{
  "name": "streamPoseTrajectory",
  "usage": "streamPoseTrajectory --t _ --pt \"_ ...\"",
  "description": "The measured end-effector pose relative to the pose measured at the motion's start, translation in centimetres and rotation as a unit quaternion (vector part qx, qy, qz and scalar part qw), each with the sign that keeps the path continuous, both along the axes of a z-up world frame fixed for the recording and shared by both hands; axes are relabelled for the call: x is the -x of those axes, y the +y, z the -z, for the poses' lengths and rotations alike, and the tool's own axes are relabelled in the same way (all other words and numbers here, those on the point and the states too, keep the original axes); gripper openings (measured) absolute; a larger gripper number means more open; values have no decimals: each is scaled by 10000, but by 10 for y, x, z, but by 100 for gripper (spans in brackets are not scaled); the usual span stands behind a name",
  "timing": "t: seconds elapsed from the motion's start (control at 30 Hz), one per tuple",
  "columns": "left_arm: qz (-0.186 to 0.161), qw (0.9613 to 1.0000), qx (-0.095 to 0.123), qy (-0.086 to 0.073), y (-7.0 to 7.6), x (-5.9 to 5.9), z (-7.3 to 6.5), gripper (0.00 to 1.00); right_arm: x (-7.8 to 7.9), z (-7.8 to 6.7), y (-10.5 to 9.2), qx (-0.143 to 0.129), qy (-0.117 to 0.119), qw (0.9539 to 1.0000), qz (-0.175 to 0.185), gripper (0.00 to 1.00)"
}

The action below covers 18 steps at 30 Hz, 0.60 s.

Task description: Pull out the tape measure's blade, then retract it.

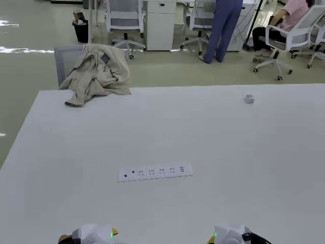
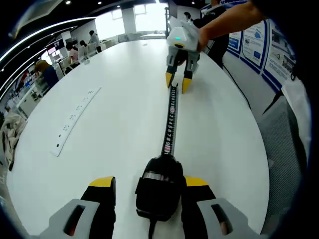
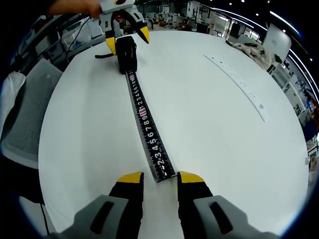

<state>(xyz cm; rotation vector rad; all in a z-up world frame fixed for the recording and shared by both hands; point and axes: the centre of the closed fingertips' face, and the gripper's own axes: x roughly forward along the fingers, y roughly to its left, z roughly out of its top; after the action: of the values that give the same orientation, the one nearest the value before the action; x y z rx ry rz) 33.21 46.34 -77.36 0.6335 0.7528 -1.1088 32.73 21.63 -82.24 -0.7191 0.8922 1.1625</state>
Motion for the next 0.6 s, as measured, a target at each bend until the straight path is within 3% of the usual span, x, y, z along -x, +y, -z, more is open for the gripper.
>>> streamPoseTrajectory --t 0.07,0.1,0.2,0.43,0.53,0.6 --pt "-217 9997 95 57 1 0 -3 51 -6 -3 -1 -24 -172 9997 162 29" --pt "-298 9993 201 59 0 -1 -5 51 -5 -3 -1 -77 -129 9996 232 29" --pt "-488 9986 213 80 4 -1 -5 56 -5 -10 1 -204 -91 9987 466 30" --pt "-1207 9910 554 132 9 -1 -10 67 0 -15 3 -469 -51 9948 899 33" --pt "-1343 9895 526 52 14 1 -9 68 4 -17 4 -546 -41 9933 1020 36" --pt "-1549 9862 585 39 16 3 -11 69 6 -18 4 -563 -49 9927 1066 37"
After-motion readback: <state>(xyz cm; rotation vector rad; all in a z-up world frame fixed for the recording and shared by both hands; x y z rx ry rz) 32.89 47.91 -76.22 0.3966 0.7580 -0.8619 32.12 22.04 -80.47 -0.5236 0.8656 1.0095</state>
